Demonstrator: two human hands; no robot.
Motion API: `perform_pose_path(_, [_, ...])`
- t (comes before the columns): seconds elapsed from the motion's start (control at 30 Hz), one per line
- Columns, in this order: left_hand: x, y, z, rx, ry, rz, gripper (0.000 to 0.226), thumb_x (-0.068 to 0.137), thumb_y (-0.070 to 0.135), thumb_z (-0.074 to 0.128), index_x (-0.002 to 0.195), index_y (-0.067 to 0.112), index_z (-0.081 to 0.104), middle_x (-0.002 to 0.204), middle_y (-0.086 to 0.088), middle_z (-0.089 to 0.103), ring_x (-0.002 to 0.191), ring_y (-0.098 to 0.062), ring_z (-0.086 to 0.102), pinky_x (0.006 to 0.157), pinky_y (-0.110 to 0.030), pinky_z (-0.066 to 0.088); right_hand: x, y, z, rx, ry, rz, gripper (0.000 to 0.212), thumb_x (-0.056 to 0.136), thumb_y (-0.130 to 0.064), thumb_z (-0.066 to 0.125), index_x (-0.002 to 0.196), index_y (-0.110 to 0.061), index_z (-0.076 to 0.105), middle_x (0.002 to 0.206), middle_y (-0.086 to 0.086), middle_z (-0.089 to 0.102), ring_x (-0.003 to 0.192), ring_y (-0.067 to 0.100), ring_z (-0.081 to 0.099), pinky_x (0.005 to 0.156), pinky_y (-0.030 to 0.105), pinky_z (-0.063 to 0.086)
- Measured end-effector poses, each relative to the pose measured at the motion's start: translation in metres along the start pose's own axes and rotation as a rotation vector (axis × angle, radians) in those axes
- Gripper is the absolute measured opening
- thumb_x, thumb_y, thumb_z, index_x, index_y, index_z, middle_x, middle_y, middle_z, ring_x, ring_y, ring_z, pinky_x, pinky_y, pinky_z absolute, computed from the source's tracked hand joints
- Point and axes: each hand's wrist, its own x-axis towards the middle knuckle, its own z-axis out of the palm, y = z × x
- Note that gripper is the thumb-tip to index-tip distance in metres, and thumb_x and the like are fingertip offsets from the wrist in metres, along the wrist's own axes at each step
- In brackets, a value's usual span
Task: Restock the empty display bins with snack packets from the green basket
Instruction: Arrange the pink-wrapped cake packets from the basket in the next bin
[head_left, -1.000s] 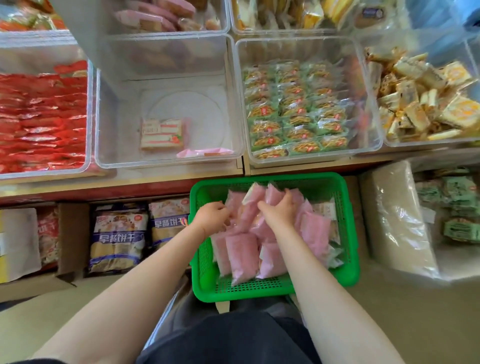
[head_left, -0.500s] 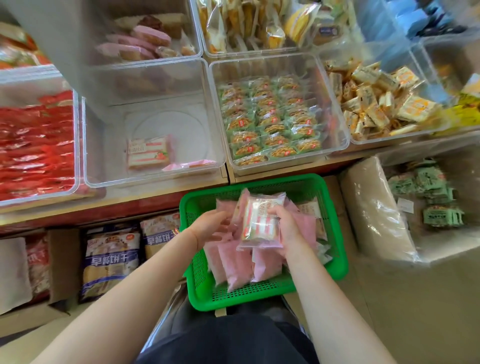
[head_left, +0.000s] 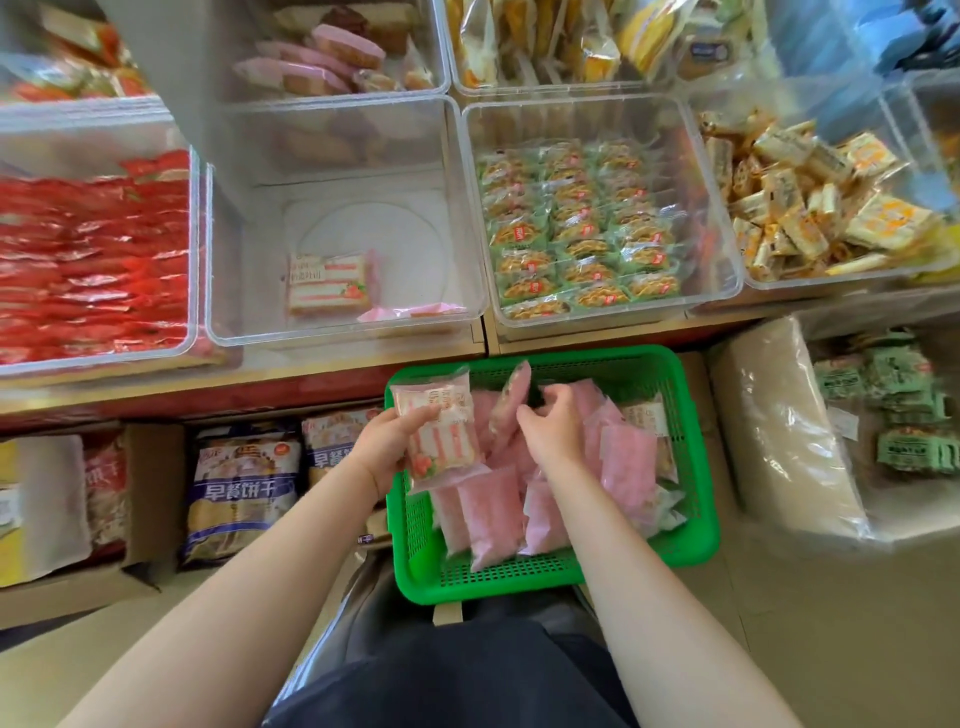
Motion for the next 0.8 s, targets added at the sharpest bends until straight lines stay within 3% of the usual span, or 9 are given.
perform_pose_path(0.1, [-0.002,-0.002,-0.015,-0.02,0.057,0.005,0.026,0.09,0.033,0.067,0.107,0.013,0.063,0.096,-0.007,0.072,0.088,-0.023,0.068,0.075,-0.036,0.053,0.01,0.007,0.025,-0.138,-0.176,0.002,0.123,0.065,-0.058,0.083,0.156,-0.021,0.008,0.157,0.011,0.029,0.141,0.031,0.036,0.11,0.047,0.04])
perform_pose_path(0.17, [-0.005,-0.004,-0.022,-0.014,0.088,0.03,0.02,0.092,0.029,0.065,0.105,0.014,0.065,0.095,-0.006,0.072,0.091,-0.022,0.067,0.075,-0.036,0.052,0.013,0.008,0.042,-0.181,-0.17,0.021,0.135,0.055,-0.065,0.083,0.156,-0.023,0.003,0.153,0.01,0.033,0.139,0.032,0.038,0.111,0.05,0.038])
perform_pose_path(0.2, [-0.006,-0.004,-0.026,-0.004,0.103,0.041,0.018,0.092,0.027,0.065,0.106,0.015,0.065,0.096,-0.006,0.073,0.092,-0.022,0.067,0.074,-0.035,0.052,0.016,0.01,0.05,-0.185,-0.113,0.039,0.127,0.058,-0.062,0.082,0.154,-0.02,0.009,0.147,0.011,0.04,0.133,0.033,0.045,0.107,0.05,0.042])
perform_pose_path(0.3, [-0.009,-0.006,-0.036,0.014,0.108,0.052,0.027,0.091,0.019,0.063,0.117,0.011,0.061,0.1,-0.01,0.073,0.088,-0.022,0.069,0.069,-0.033,0.055,0.023,0.009,0.055,-0.084,0.058,0.11,0.063,0.082,-0.039,0.067,0.131,-0.011,0.04,0.12,0.011,0.06,0.103,0.032,0.063,0.086,0.043,0.054])
perform_pose_path(0.4, [-0.013,-0.005,-0.047,-0.023,0.056,0.06,0.038,0.09,0.011,0.065,0.126,0.011,0.053,0.109,-0.014,0.07,0.093,-0.025,0.071,0.074,-0.036,0.06,0.02,0.008,0.036,0.047,0.044,0.128,0.032,0.089,-0.027,0.065,0.117,-0.012,0.058,0.107,0.007,0.066,0.088,0.024,0.06,0.074,0.031,0.046])
perform_pose_path(0.5, [-0.014,-0.004,-0.059,-0.098,-0.032,0.043,0.049,0.089,0.001,0.064,0.132,0.016,0.047,0.119,-0.017,0.066,0.102,-0.032,0.07,0.087,-0.047,0.058,0.01,0.007,0.009,0.343,-0.017,0.193,0.029,0.09,-0.02,0.066,0.116,-0.008,0.064,0.1,0.008,0.07,0.09,0.024,0.065,0.078,0.035,0.053])
perform_pose_path(0.6, [-0.02,0.001,-0.066,-0.156,-0.139,0.023,0.054,0.087,-0.01,0.057,0.133,0.017,0.047,0.125,-0.018,0.063,0.105,-0.033,0.068,0.084,-0.047,0.058,-0.012,-0.002,-0.017,0.701,-0.165,0.316,0.023,0.095,-0.023,0.061,0.113,-0.009,0.064,0.098,0.011,0.072,0.091,0.026,0.069,0.076,0.038,0.055])
perform_pose_path(0.7, [-0.026,0.009,-0.071,-0.2,-0.225,-0.001,0.058,0.087,-0.016,0.05,0.133,0.019,0.046,0.126,-0.02,0.063,0.104,-0.036,0.069,0.077,-0.046,0.06,-0.028,-0.005,-0.025,0.672,-0.299,0.358,0.039,0.097,-0.041,0.051,0.114,-0.009,0.065,0.091,0.011,0.076,0.088,0.027,0.071,0.071,0.036,0.057])
perform_pose_path(0.8, [-0.039,0.018,-0.078,-0.196,-0.333,-0.025,0.053,0.088,-0.013,0.049,0.13,0.02,0.049,0.122,-0.019,0.066,0.102,-0.036,0.069,0.073,-0.044,0.061,-0.04,-0.01,-0.016,0.622,-0.393,0.312,0.057,0.092,-0.056,0.055,0.125,-0.01,0.063,0.102,0.012,0.075,0.094,0.029,0.073,0.075,0.041,0.059])
